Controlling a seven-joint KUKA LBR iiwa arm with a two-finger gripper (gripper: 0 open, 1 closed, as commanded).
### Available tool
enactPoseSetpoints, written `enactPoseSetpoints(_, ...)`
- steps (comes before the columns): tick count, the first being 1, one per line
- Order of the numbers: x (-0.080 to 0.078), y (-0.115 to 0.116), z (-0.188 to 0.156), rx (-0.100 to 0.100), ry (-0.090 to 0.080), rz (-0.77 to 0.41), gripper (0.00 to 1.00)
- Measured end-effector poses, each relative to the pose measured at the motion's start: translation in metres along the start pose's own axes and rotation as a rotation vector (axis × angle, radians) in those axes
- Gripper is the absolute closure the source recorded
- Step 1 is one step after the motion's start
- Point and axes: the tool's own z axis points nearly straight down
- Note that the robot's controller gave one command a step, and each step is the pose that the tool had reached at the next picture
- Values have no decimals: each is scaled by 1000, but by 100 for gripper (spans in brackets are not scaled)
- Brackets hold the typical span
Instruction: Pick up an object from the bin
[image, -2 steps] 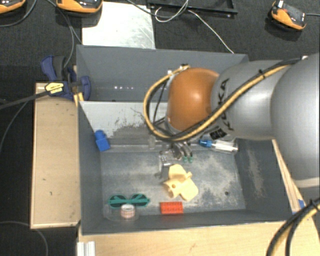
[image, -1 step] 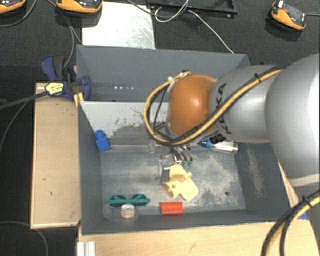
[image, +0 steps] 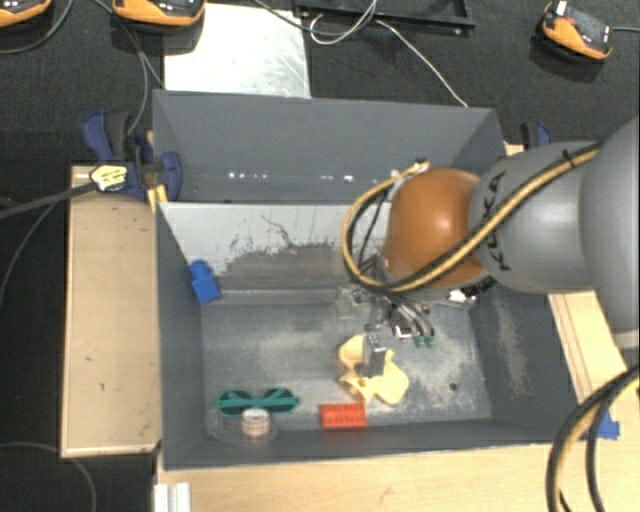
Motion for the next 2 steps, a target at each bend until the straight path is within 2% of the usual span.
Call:
enactPoseSetpoints(1,25,-10,-35,-3,1,-37,0)
enactPoseSetpoints(2,26,-33,10,0,1,-166,0)
